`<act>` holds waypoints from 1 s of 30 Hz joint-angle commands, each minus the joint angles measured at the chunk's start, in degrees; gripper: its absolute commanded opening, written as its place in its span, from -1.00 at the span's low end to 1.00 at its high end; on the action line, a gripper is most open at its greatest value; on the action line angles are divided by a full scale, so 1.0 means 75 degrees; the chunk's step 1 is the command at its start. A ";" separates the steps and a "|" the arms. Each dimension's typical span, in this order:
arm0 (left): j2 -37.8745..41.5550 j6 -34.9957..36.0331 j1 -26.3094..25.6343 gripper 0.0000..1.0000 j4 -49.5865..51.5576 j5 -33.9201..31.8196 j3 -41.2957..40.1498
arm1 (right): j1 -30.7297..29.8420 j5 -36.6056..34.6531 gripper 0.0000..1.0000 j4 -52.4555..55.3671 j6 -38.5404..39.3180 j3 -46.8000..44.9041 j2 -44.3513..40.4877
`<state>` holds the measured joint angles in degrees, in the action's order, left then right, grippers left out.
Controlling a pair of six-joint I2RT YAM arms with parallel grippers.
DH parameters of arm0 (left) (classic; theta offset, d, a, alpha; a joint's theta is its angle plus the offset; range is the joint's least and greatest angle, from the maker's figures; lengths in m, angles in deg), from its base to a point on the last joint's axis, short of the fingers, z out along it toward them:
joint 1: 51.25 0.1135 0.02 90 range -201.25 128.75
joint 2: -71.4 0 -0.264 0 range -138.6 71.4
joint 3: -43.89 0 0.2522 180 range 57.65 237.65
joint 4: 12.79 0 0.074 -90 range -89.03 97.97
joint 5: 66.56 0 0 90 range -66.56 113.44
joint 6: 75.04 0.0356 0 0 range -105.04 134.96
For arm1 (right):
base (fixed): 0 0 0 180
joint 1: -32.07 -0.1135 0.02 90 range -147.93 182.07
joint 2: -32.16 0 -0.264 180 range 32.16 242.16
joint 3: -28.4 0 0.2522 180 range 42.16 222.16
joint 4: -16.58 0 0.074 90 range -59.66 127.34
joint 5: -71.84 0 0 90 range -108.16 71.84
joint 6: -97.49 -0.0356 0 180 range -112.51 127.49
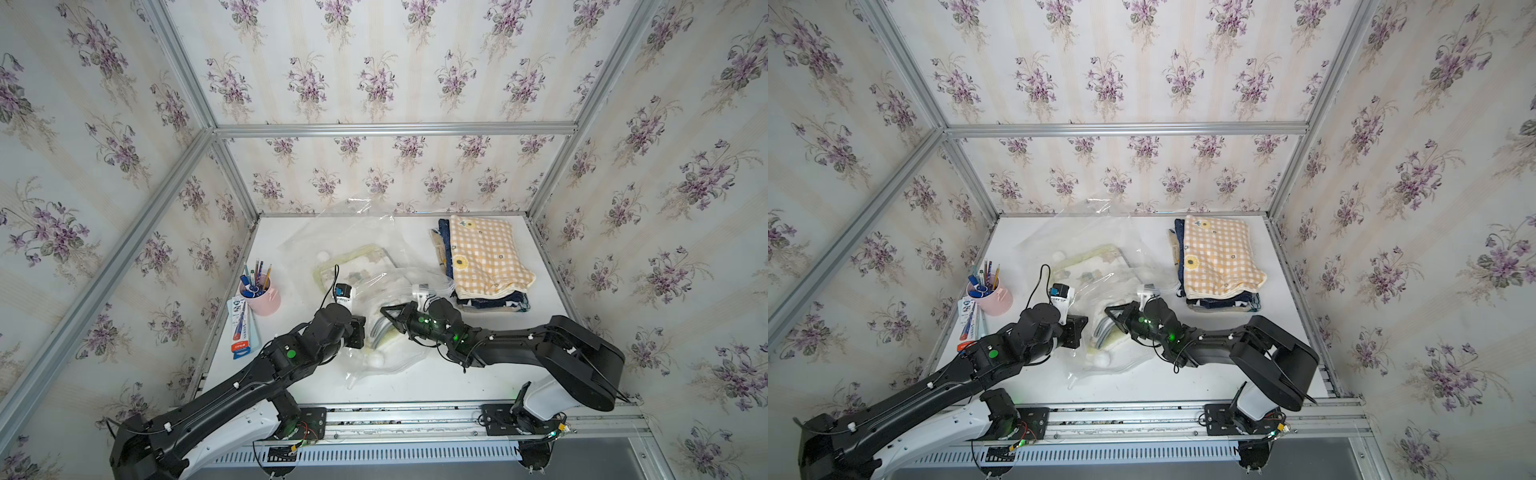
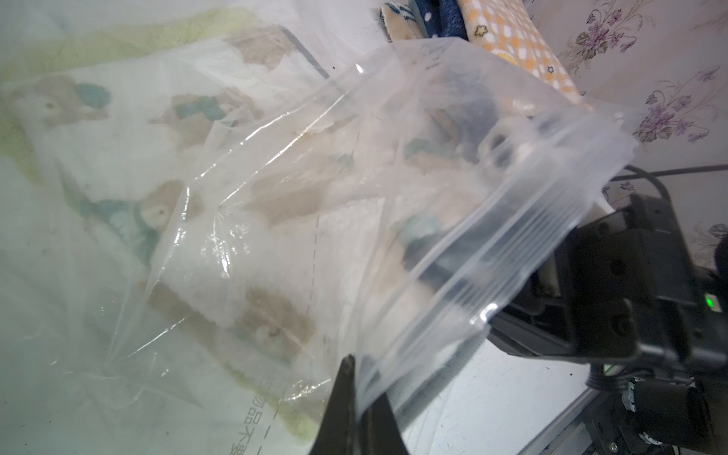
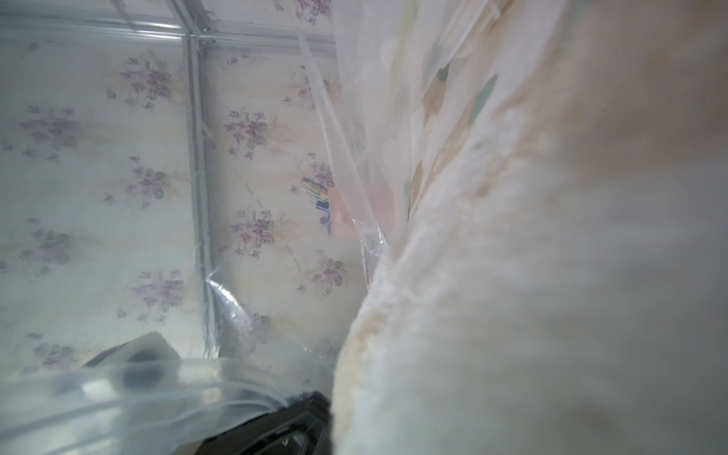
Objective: Take the blanket out of the vacuum bag
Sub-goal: Take out the blanket from the vacuum bag.
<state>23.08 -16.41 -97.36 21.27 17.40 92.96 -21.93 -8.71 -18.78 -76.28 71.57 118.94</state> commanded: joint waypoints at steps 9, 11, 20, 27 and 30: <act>-0.0162 -0.0146 0.0007 -0.90 -0.0397 -0.0097 0.0003 | -0.0126 -0.0458 -1.00 0.1440 0.0677 -0.0234 -0.2074; -0.0180 -0.0148 0.0008 -0.91 -0.0429 -0.0125 0.0003 | -0.0244 -0.0496 -1.00 0.1664 0.0800 -0.0143 -0.2292; -0.0408 -0.0327 0.0010 -0.91 -0.0512 -0.0283 0.0073 | -0.0632 -0.0401 -1.00 0.2411 0.1209 0.0487 -0.3063; -0.0270 -0.0636 0.0007 -0.89 -0.0612 -0.0479 -0.0096 | -0.0787 -0.0782 -1.00 0.3538 0.1958 0.1553 -0.3677; -0.0283 -0.0719 0.0006 -0.89 -0.0561 -0.0518 -0.0114 | -0.0765 -0.0878 -1.00 0.4064 0.2542 0.2349 -0.3601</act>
<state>20.94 -20.61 -97.33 18.43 15.04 92.24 -27.76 -14.08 9.15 -62.59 85.41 91.93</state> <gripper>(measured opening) 0.062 0.064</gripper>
